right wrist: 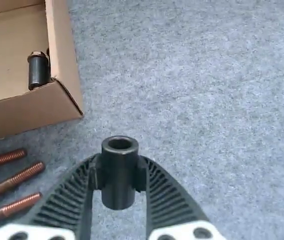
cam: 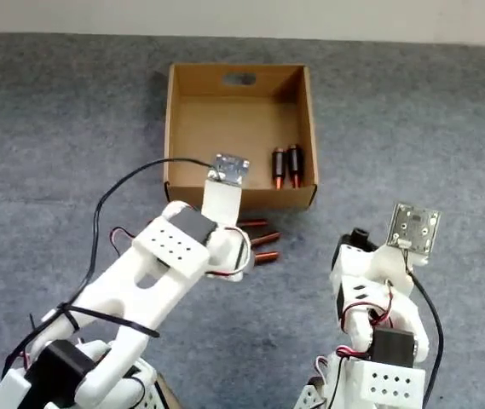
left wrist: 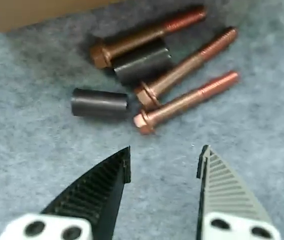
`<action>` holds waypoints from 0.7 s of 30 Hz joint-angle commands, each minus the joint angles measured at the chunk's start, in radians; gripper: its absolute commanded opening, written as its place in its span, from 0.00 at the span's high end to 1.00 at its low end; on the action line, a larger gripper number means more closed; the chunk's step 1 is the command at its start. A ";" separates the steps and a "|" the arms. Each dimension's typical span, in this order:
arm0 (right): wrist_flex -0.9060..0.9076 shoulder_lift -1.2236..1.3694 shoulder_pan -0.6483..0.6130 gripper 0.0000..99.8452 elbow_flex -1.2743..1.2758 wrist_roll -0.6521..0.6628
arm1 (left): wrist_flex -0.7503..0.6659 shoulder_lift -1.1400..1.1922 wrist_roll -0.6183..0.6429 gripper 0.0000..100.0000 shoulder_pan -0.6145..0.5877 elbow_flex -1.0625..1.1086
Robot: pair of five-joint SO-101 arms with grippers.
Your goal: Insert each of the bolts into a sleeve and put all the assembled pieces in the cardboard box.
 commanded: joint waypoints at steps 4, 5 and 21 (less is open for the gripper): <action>-0.021 -0.010 0.004 0.99 -0.004 -0.009 | -0.104 0.001 0.009 0.77 -0.059 0.041; -0.021 -0.010 0.004 0.99 -0.004 -0.009 | -0.132 0.001 0.009 0.77 -0.058 0.068; -0.019 -0.010 0.004 0.99 -0.004 -0.006 | -0.396 0.001 0.009 0.77 -0.064 0.291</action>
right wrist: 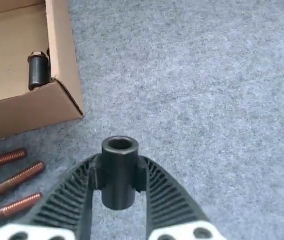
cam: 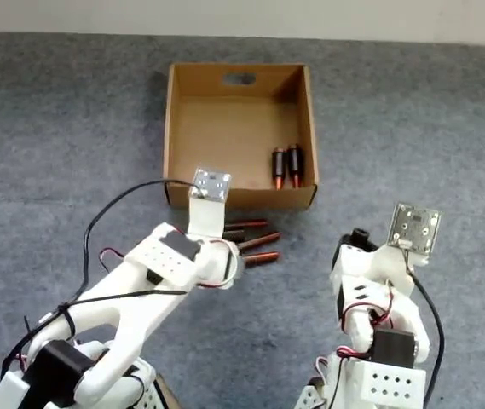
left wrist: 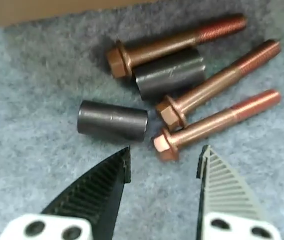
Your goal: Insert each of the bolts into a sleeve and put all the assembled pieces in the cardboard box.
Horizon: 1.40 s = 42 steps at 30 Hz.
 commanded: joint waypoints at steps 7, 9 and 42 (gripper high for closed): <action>-0.019 -0.010 0.004 0.99 -0.004 -0.005 | -0.026 0.001 0.008 0.79 -0.041 0.016; -0.019 -0.010 0.004 0.99 -0.004 -0.005 | -0.026 0.001 0.008 0.82 -0.061 0.016; -0.019 -0.010 0.004 0.99 -0.002 -0.009 | 0.359 -0.010 -0.190 0.90 -0.351 -0.197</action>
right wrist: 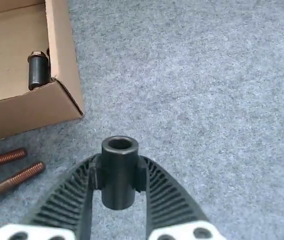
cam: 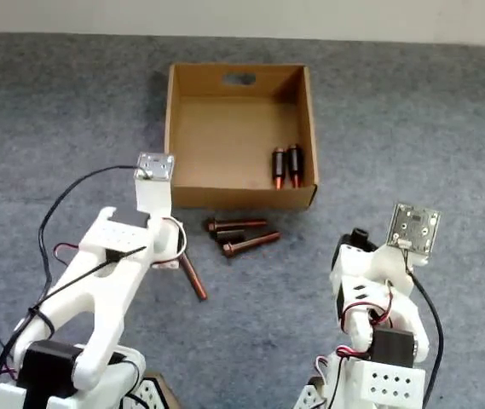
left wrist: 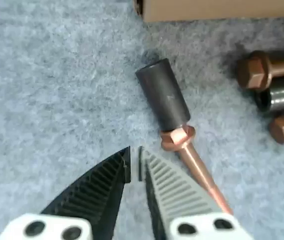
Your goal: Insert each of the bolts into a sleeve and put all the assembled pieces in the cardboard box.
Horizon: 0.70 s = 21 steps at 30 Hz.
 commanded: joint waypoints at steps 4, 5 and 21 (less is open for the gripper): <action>-0.022 -0.010 0.004 0.99 -0.002 -0.009 | 0.255 -0.010 0.118 0.84 -0.008 -0.166; -0.022 -0.010 0.004 0.99 -0.002 -0.009 | 0.252 -0.008 0.153 0.83 -0.007 -0.170; -0.024 -0.012 0.004 0.99 0.022 -0.005 | -0.178 0.001 0.331 0.84 0.134 0.067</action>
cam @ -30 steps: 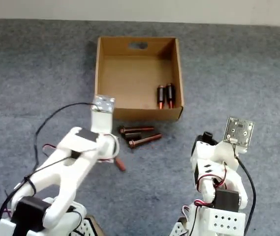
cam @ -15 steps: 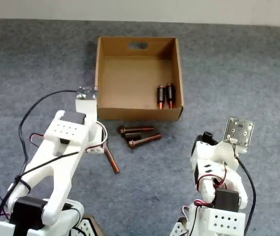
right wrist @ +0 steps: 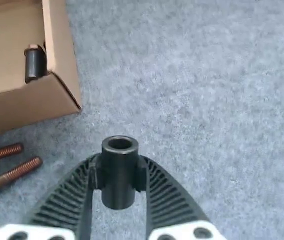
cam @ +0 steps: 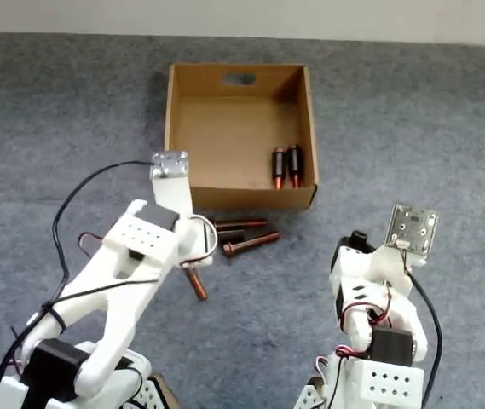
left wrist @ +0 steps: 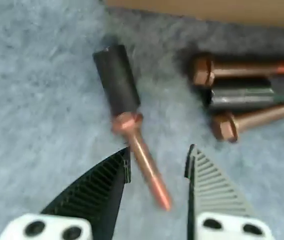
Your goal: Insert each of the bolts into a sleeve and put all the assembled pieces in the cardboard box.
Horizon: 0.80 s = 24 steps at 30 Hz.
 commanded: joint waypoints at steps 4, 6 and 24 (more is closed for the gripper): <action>-0.024 -0.012 0.004 0.99 -0.004 -0.003 | -0.269 -0.004 0.011 0.89 -0.071 0.173; -0.024 -0.012 0.004 0.99 -0.004 -0.003 | -0.265 -0.004 0.011 0.90 -0.076 0.177; -0.024 -0.012 0.004 0.99 -0.002 -0.003 | 0.184 -0.013 0.003 0.99 -0.163 -0.025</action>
